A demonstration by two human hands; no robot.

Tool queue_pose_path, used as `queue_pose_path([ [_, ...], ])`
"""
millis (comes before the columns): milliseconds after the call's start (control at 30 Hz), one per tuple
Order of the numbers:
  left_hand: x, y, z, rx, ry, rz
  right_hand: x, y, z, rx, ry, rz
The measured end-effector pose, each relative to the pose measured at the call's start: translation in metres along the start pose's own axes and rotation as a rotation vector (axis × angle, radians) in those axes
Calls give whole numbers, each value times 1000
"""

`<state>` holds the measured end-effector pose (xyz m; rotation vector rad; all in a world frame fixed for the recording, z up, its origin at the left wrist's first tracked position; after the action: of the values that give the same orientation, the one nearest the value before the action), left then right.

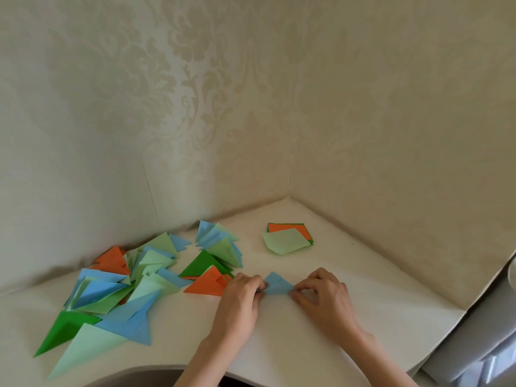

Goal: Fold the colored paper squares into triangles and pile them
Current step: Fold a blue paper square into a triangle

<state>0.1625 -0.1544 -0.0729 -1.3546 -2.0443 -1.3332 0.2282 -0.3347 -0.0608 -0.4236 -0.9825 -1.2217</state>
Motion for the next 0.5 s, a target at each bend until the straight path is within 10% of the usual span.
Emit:
queue_pose_path([
  [500,-15,7,-20,106,85,-93,-13,15,12,-72,-141,-1],
])
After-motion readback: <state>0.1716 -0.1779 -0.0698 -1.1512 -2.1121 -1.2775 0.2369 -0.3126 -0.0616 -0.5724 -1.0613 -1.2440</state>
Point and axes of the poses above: each hand's wrist, its own y-axis towards the middle knuckle, its own x-axis out of the back of the hand, z = x × y, the point moved 4 cm from there along y, towards the middle knuckle, and after that the axes turned 4 degrees about -x, right-handed, at the moved point
